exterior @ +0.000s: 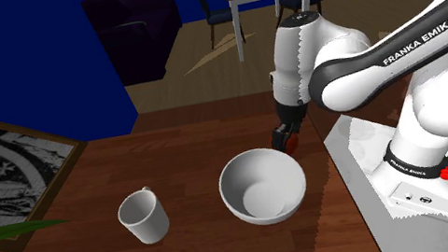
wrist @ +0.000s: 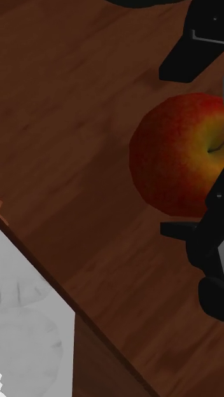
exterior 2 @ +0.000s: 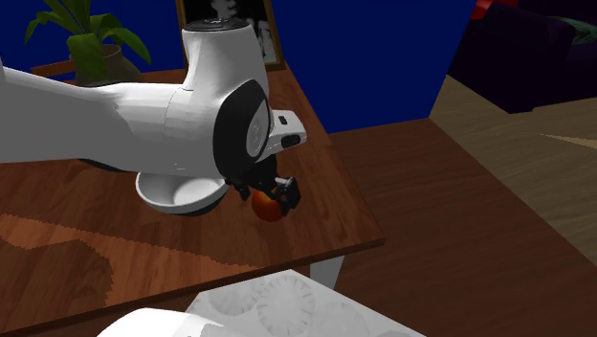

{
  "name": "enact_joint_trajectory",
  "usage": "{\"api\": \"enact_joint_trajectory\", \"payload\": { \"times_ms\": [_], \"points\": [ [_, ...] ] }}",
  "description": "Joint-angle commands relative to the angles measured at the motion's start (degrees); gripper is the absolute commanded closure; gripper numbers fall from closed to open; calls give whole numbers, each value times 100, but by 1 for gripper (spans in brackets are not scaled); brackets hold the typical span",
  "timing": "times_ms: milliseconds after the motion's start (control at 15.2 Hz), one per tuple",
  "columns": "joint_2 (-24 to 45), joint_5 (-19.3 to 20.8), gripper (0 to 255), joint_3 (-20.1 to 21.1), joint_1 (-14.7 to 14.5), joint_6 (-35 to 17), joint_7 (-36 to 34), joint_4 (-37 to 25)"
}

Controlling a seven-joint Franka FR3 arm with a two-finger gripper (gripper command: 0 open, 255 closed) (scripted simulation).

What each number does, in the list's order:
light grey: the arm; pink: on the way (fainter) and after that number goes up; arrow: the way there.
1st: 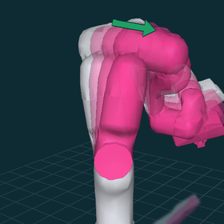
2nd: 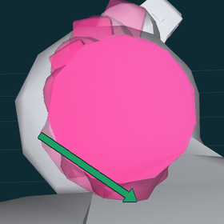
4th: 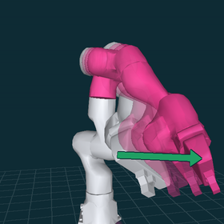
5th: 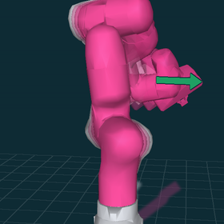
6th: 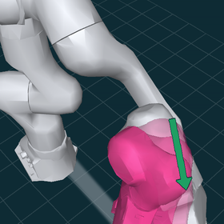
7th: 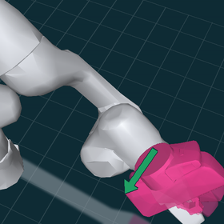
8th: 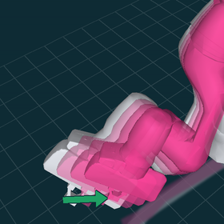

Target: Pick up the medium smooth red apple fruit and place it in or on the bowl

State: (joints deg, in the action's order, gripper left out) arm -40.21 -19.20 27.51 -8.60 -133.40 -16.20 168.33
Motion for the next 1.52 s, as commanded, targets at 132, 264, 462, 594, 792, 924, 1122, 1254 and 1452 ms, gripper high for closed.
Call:
{"api": "enact_joint_trajectory", "payload": {
  "times_ms": [132, 264, 462, 594, 792, 924, 1122, 1254, 1452],
  "points": [
    [137, -111, 255, 204, 76, 17, -499, 25],
    [211, -116, 255, 246, 83, -27, -536, -9],
    [278, -92, 255, 247, 126, -63, -520, -40],
    [260, -85, 255, 251, 122, 3, -546, -92],
    [-164, -410, 255, 495, 392, 341, -221, -48],
    [-312, -358, 255, 421, 392, 570, -216, -131],
    [-507, -276, 255, 313, 398, 897, -211, -267],
    [-620, -221, 255, 244, 406, 1105, -209, -365],
    [-766, -139, 255, 144, 423, 1405, -205, -523]
  ]
}}
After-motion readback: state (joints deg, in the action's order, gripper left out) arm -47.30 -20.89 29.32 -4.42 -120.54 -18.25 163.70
